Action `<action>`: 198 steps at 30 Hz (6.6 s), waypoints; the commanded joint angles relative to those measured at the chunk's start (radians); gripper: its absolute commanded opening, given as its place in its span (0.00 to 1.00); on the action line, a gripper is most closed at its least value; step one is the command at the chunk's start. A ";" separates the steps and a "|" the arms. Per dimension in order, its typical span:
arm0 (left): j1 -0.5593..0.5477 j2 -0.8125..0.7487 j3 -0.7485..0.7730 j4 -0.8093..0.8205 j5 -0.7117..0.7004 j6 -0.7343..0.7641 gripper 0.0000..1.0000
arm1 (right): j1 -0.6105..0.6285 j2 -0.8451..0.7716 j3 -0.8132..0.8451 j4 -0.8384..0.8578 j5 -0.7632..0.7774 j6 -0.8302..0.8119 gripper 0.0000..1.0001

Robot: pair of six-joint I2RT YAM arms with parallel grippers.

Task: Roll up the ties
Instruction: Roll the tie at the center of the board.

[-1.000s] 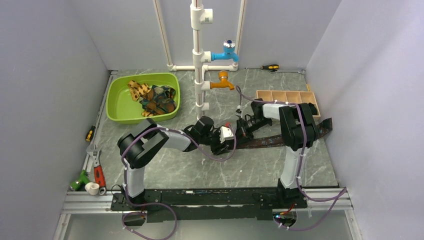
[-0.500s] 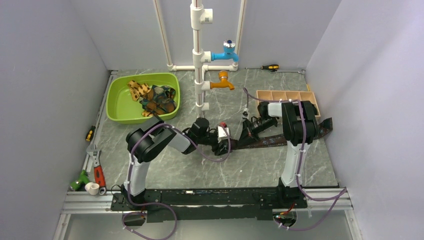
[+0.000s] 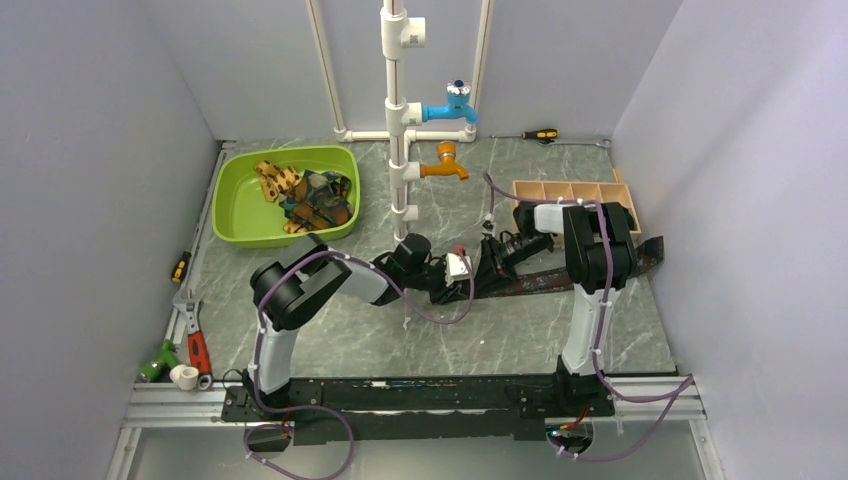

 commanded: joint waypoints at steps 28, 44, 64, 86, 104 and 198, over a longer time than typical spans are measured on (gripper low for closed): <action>0.015 -0.046 0.005 -0.563 -0.140 0.064 0.60 | -0.001 0.029 0.054 -0.022 0.145 -0.136 0.00; -0.011 0.093 0.051 0.021 0.020 -0.128 0.76 | -0.036 0.075 0.056 -0.007 0.278 -0.171 0.00; -0.006 -0.008 0.018 -0.598 -0.204 0.083 0.20 | -0.019 -0.065 0.085 -0.046 0.119 -0.142 0.35; -0.005 -0.005 0.079 -0.823 -0.278 0.124 0.34 | 0.083 -0.014 0.079 0.066 0.053 -0.007 0.00; 0.051 -0.102 -0.076 -0.180 0.008 -0.041 0.80 | 0.038 0.019 0.041 0.041 0.369 -0.142 0.00; 0.087 -0.447 -0.038 -0.503 0.165 0.160 0.99 | 0.026 0.036 0.076 0.053 0.219 -0.039 0.00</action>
